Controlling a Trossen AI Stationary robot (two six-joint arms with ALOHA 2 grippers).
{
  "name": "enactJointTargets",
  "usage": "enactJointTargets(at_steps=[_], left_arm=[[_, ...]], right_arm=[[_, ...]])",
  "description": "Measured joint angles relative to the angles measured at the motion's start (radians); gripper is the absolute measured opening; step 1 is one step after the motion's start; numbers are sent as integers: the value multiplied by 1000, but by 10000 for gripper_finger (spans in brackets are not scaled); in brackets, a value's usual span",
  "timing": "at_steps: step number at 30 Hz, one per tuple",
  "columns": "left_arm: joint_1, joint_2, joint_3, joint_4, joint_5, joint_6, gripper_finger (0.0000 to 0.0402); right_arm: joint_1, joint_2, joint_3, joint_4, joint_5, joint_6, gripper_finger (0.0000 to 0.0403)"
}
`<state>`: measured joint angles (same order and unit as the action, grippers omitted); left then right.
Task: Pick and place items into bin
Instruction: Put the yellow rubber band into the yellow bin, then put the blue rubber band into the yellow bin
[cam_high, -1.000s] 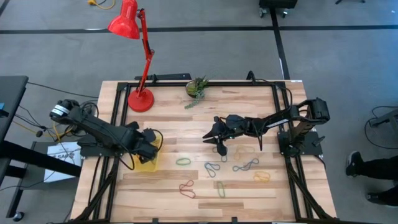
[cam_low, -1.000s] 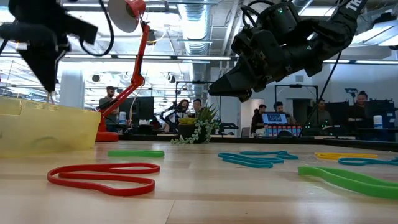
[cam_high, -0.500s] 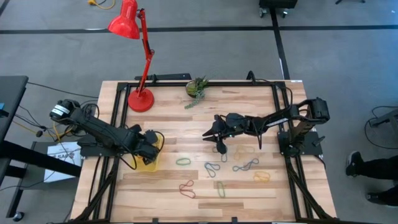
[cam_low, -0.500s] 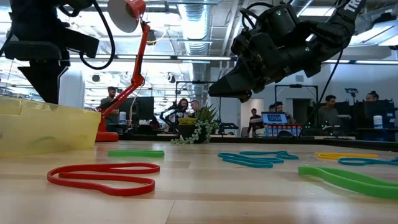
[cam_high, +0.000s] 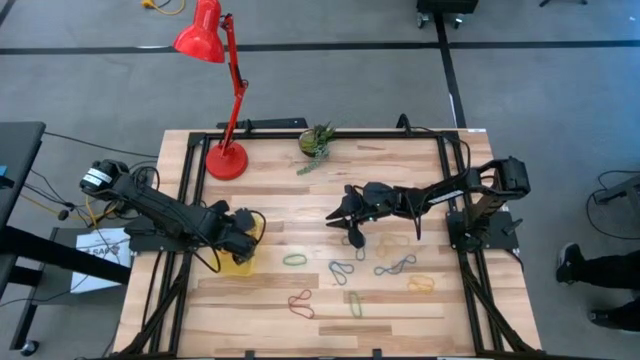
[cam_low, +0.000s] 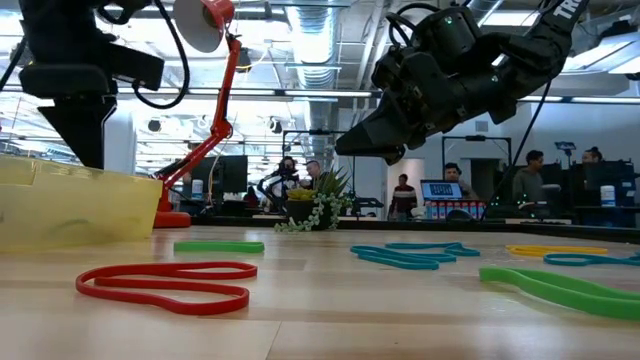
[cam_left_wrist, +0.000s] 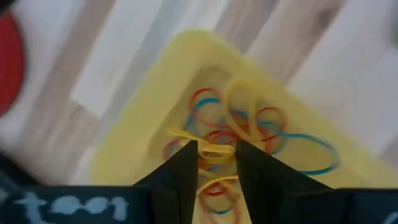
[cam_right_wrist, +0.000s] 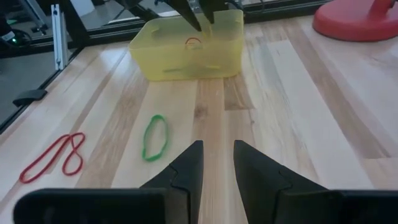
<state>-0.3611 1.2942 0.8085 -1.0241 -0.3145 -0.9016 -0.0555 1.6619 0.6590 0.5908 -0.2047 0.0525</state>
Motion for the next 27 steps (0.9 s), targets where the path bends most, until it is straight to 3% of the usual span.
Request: enactJointTargets(at_steps=[6, 15, 19, 27], left_arm=[[0, 0, 0, 120, 93, 44, 100], [0, 0, 0, -1, 84, -40, 100], [0, 0, 0, 26, 97, -35, 100], [0, 0, 0, 357, -109, 246, 100]], right_arm=[[0, 0, 0, -113, -2, 0, 83], [-21, 0, 0, -173, 0, 0, 83], [-20, 0, 0, -197, -4, 0, 83], [-9, 0, 0, -413, -4, -26, 83]])
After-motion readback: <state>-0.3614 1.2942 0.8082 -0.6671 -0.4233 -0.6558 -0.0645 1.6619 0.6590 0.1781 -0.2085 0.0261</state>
